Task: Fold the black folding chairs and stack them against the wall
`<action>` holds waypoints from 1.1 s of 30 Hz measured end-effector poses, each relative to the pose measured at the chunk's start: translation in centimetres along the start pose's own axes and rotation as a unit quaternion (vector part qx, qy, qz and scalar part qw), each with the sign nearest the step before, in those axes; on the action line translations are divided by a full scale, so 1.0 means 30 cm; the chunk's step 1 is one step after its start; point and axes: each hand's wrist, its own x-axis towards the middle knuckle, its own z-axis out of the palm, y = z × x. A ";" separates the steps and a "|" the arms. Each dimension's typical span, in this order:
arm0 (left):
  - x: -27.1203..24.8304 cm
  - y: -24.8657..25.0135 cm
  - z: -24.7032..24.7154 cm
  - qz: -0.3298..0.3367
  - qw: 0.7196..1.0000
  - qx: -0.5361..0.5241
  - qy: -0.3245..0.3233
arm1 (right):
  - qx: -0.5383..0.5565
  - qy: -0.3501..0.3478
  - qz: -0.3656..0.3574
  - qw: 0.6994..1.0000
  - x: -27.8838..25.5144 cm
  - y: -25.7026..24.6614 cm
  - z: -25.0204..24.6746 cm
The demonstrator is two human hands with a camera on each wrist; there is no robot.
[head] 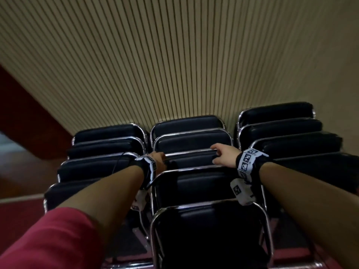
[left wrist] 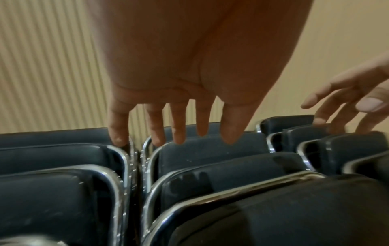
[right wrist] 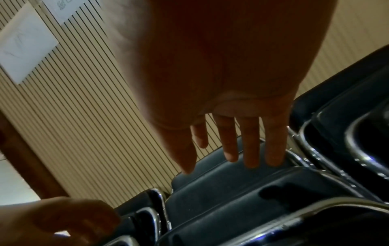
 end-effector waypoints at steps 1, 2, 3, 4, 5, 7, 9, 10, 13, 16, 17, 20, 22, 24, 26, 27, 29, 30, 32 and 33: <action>0.002 0.003 -0.001 -0.016 1.000 -0.013 0.007 | 0.001 -0.012 -0.009 1.000 0.028 0.003 -0.006; 0.007 0.006 0.001 -0.024 0.999 -0.026 0.012 | 0.003 -0.020 -0.014 1.000 0.057 0.006 -0.007; 0.010 0.007 -0.005 -0.030 0.999 -0.035 0.012 | 0.003 -0.027 -0.015 1.000 0.080 0.006 -0.008; 0.021 0.002 -0.012 -0.031 0.999 -0.043 0.008 | 0.003 -0.037 -0.016 0.999 0.106 0.003 -0.008; 0.037 -0.008 -0.012 -0.030 0.998 -0.052 0.002 | 0.004 -0.049 -0.015 0.999 0.132 0.000 -0.006; 0.095 -0.038 -0.010 -0.020 0.997 -0.069 -0.002 | 0.000 -0.071 -0.010 0.997 0.192 -0.016 0.000; 0.170 -0.071 -0.006 -0.016 0.997 -0.081 -0.005 | -0.008 -0.076 -0.007 0.997 0.253 -0.034 0.008; 0.219 -0.085 0.001 -0.015 0.996 -0.086 -0.005 | -0.010 -0.071 -0.005 0.997 0.288 -0.043 0.014; 0.375 -0.116 0.006 -0.011 0.996 -0.087 0.002 | -0.036 -0.032 -0.010 0.999 0.408 -0.070 0.039; 0.545 -0.147 0.026 -0.005 0.995 -0.098 0.010 | -0.068 0.006 -0.017 0.998 0.567 -0.097 0.066; 0.590 -0.154 0.032 -0.003 0.995 -0.100 0.013 | -0.085 0.014 -0.022 0.996 0.615 -0.107 0.073; 0.701 -0.183 0.075 0.007 0.992 -0.126 0.001 | -0.146 0.023 -0.026 0.989 0.744 -0.122 0.102; 0.755 -0.201 0.098 0.011 0.990 -0.137 -0.018 | -0.179 0.004 -0.023 0.984 0.806 -0.130 0.119; 0.798 -0.209 0.108 0.015 0.988 -0.151 -0.035 | -0.199 -0.021 -0.016 0.980 0.859 -0.128 0.131; 0.837 -0.209 0.116 0.014 0.984 -0.168 -0.051 | -0.218 -0.046 -0.018 0.975 0.901 -0.123 0.140; 0.853 -0.205 0.122 0.014 0.983 -0.174 -0.058 | -0.225 -0.058 -0.019 0.972 0.916 -0.119 0.143; 0.877 -0.198 0.134 0.018 0.982 -0.174 -0.065 | -0.238 -0.068 -0.023 0.969 0.939 -0.106 0.151; 0.889 -0.194 0.142 0.022 0.982 -0.173 -0.065 | -0.246 -0.070 -0.022 0.966 0.948 -0.099 0.153; 0.908 -0.188 0.150 0.030 0.983 -0.169 -0.068 | -0.252 -0.073 -0.020 0.965 0.969 -0.089 0.155; 0.913 -0.185 0.149 0.033 0.983 -0.166 -0.071 | -0.251 -0.073 -0.019 0.965 0.976 -0.087 0.153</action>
